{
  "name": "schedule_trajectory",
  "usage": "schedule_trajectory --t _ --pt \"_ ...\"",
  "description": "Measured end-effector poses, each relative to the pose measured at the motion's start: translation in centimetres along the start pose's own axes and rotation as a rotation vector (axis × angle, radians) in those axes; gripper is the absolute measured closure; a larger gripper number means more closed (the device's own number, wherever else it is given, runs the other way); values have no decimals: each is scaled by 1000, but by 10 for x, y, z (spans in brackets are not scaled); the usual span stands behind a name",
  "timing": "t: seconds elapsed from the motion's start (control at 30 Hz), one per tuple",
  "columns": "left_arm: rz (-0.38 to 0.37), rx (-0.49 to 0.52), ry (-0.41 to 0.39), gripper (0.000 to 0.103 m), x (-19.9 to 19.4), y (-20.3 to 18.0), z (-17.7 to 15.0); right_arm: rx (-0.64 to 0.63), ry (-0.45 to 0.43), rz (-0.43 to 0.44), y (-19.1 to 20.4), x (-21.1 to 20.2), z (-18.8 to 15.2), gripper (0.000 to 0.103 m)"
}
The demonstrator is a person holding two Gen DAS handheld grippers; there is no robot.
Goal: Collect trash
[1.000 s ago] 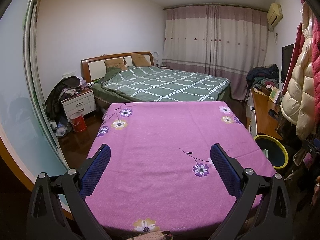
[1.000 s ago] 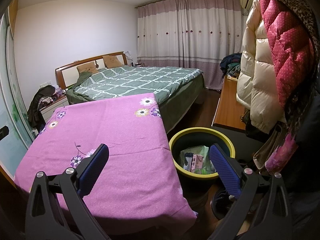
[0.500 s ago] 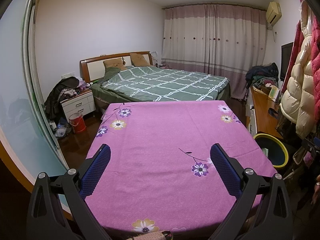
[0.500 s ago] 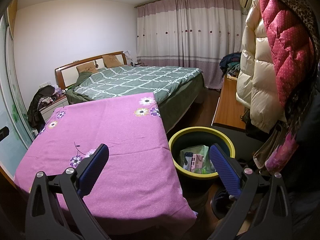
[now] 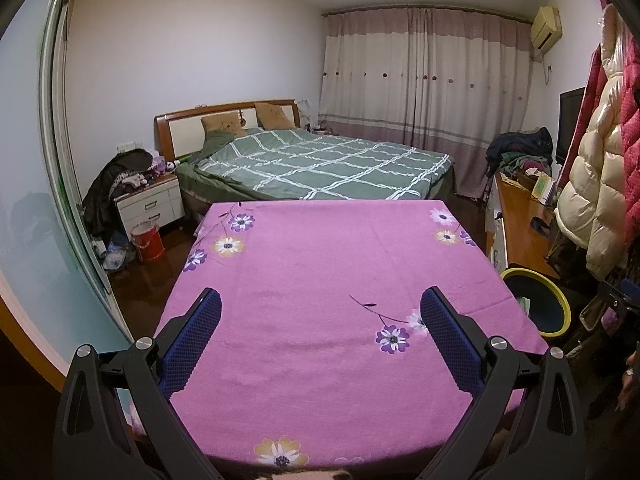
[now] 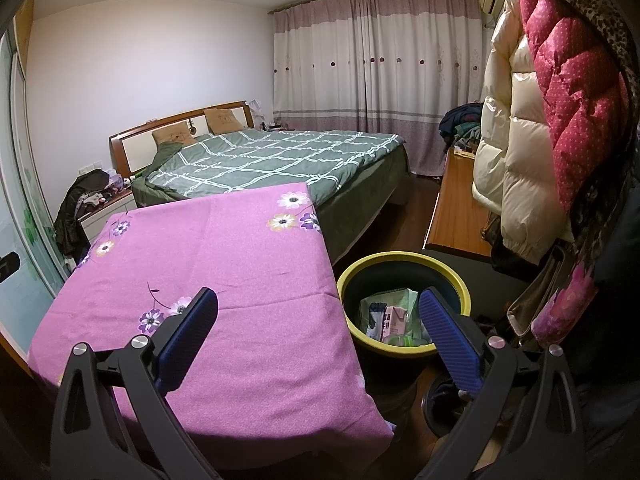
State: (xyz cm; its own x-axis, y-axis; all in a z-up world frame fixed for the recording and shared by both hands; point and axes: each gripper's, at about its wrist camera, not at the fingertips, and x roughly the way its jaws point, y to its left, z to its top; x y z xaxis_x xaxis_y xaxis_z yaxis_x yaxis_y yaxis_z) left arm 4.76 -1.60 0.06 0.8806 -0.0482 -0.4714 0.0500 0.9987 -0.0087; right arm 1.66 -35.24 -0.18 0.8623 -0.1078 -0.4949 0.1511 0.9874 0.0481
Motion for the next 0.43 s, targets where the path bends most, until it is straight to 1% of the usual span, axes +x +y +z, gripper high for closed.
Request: schedule_trajectory --t 0.2,0.27,0.33,0.4,0.43 --pt "-21 2 12 5 8 3 3 3 12 8 2 7 -3 7" --pt "-26 -2 44 5 22 6 6 -8 13 17 7 14 -1 7" --pt "-27 -16 89 5 50 13 10 -17 19 43 13 29 6 7" --pt "18 -12 128 5 90 23 13 -22 50 81 24 59 14 7" --pt "48 -3 144 5 113 29 14 -33 67 81 31 77 18 7"
